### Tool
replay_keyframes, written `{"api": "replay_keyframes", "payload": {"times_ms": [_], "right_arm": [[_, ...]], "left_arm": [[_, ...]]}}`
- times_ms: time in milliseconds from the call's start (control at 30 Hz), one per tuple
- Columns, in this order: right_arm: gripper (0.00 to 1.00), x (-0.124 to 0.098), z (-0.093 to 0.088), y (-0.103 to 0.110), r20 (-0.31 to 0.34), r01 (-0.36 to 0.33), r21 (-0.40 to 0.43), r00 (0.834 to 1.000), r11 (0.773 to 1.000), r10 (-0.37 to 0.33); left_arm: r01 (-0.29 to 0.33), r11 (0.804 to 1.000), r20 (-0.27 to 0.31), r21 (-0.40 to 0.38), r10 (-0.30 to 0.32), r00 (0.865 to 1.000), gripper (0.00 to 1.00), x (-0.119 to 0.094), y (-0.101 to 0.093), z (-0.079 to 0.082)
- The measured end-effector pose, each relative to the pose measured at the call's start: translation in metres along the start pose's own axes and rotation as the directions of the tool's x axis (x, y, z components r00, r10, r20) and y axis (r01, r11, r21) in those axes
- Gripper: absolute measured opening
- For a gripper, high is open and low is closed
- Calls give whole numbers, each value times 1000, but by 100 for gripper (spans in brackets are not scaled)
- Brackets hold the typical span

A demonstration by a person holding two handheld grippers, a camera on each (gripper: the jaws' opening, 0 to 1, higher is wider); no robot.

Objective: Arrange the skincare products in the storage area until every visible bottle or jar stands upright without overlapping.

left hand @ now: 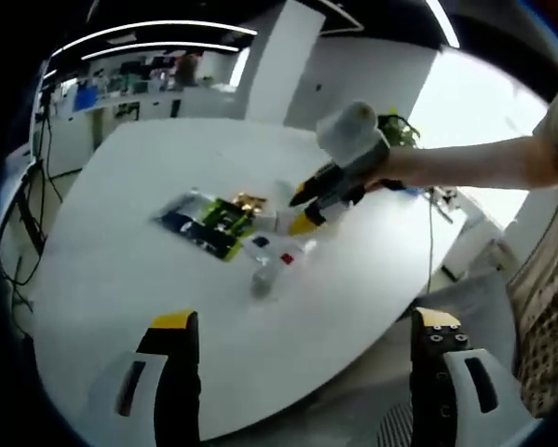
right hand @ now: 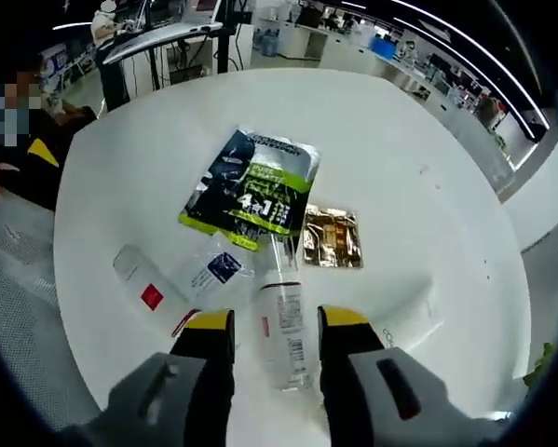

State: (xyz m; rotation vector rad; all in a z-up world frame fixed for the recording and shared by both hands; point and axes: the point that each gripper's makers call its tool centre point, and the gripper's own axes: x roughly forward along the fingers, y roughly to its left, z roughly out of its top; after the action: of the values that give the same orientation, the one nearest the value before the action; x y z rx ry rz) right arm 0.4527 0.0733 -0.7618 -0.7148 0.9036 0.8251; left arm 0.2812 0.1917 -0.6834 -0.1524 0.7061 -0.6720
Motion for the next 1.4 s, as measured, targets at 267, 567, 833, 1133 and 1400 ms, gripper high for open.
{"api": "replay_keyframes", "payload": {"times_ms": [267, 567, 833, 1133, 1400], "right_arm": [[32, 11, -3, -4, -41, -17, 70, 999, 997, 20], [22, 15, -9, -5, -84, -12, 57, 996, 998, 17], [23, 21, -11, -5, -119, -22, 29, 993, 999, 26], [22, 21, -8, -2, -96, -30, -58, 995, 998, 25], [21, 20, -7, -2, -77, 2, -52, 997, 999, -6]], "left_arm": [[3, 1000, 2, -31, -2, 1000, 91, 0, 3, 0], [-4, 1000, -20, -24, 3, 1000, 90, 1, 8, -3], [-2, 1000, -26, -30, 1, 1000, 90, 2, 9, -4], [6, 1000, -51, -20, -7, 999, 89, 4, 7, -8], [10, 1000, -62, -11, -10, 998, 89, 5, 6, -9]]}}
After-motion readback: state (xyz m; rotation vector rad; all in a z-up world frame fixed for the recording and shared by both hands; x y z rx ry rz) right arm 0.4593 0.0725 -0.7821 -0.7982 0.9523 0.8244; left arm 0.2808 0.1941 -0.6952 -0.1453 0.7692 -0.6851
